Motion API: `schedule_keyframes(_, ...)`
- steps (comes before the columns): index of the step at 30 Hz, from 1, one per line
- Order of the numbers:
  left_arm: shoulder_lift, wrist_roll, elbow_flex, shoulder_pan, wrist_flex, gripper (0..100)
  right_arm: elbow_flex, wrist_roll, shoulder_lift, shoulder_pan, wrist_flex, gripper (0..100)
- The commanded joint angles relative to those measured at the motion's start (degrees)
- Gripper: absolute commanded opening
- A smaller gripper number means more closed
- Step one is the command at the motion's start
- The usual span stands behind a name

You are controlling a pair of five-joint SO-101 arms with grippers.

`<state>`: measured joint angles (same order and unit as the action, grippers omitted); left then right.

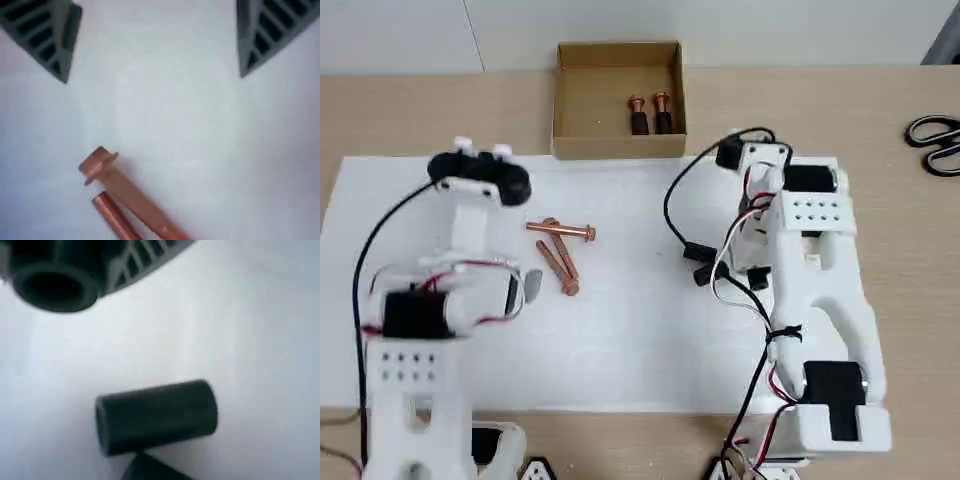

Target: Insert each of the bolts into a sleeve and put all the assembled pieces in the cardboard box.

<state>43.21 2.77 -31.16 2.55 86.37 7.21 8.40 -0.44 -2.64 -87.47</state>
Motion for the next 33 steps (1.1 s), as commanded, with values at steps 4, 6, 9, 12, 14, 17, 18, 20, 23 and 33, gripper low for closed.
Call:
schedule_keyframes(4,-18.29,-6.33,13.58,-0.18,-2.37,19,-3.87,-0.44,-0.92,0.22,-1.63,0.4)
schedule_keyframes(6,-25.14,-8.09,17.71,-0.18,-2.46,19,-3.87,-0.62,-0.92,0.22,-1.63,0.4)
schedule_keyframes(9,-34.64,-12.13,23.43,-0.18,-2.20,19,-3.87,-0.62,-0.92,0.04,-1.63,0.4)
schedule_keyframes(12,-41.49,-20.04,28.09,-1.23,-2.29,19,-3.87,-0.70,-0.92,-0.04,-1.63,0.4)
schedule_keyframes(14,-43.96,-24.53,29.76,-2.55,-1.85,19,-3.87,-0.70,-0.92,-0.04,-1.63,0.4)
schedule_keyframes(17,-44.66,-12.22,30.73,-4.92,-1.41,19,-3.87,-0.70,-0.92,-0.04,-1.63,0.4)
schedule_keyframes(18,-44.66,-3.60,30.81,-5.63,-1.67,19,-3.87,-0.70,-0.84,-0.04,-1.63,0.4)
schedule_keyframes(20,-45.01,10.02,30.81,-6.86,-3.08,19,-3.87,-0.70,-0.84,-0.04,-1.63,0.4)
schedule_keyframes(23,-45.19,20.04,30.81,-6.86,-5.89,19,-3.87,-0.70,-0.84,-0.04,-1.63,0.4)
schedule_keyframes(33,-46.51,41.93,30.64,-6.42,-9.32,19,-3.78,-0.70,-0.84,0.13,-1.63,0.4)
